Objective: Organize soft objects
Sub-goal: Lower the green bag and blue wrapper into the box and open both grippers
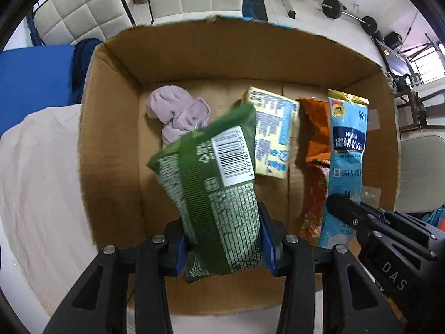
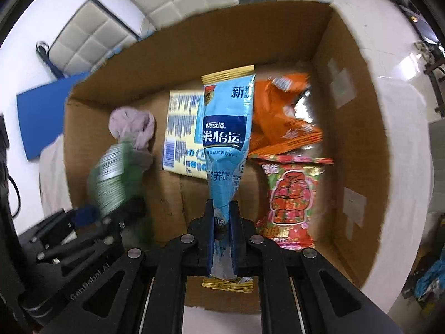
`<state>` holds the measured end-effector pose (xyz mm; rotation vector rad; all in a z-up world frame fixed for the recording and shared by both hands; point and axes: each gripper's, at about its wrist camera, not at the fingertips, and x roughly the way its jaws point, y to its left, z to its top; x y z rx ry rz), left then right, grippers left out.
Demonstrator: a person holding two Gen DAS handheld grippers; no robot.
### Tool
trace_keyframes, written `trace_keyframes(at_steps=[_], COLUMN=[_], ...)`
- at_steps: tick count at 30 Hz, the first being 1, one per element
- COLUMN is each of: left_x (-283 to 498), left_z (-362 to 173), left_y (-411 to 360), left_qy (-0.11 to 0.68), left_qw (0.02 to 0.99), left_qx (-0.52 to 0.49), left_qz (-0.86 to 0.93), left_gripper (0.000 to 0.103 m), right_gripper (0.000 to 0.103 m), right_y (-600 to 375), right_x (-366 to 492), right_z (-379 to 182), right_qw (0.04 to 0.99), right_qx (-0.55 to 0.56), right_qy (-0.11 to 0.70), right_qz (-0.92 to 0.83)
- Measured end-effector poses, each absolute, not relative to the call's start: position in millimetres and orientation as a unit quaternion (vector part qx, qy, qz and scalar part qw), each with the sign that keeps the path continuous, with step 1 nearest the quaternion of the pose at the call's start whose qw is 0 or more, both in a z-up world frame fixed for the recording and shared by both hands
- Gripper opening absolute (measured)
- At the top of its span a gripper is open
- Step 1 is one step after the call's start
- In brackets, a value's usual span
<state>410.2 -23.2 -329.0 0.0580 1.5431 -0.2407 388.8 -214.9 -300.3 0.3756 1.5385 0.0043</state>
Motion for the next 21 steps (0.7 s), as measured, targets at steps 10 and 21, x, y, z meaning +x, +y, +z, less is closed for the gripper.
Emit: trace_keyframes(at_steps=[10,21], left_x=[415,397], left_z=[-339,-309], left_y=[-15,0], left_qy=[0.707,0.677], left_qw=[0.701,0.733], left_qx=[0.006,0.004], left_qz=[-0.093,-0.066], left_gripper=[0.045,0.05], right_gripper=[0.049,0.051], right_y=[-213,-221], right_x=[393,383], right_z=[-321,-308], right_qw=[0.689,0.7], right_qx=[0.138,0.103], right_qy=[0.711,0.706], right_qz=[-0.004,-0.019])
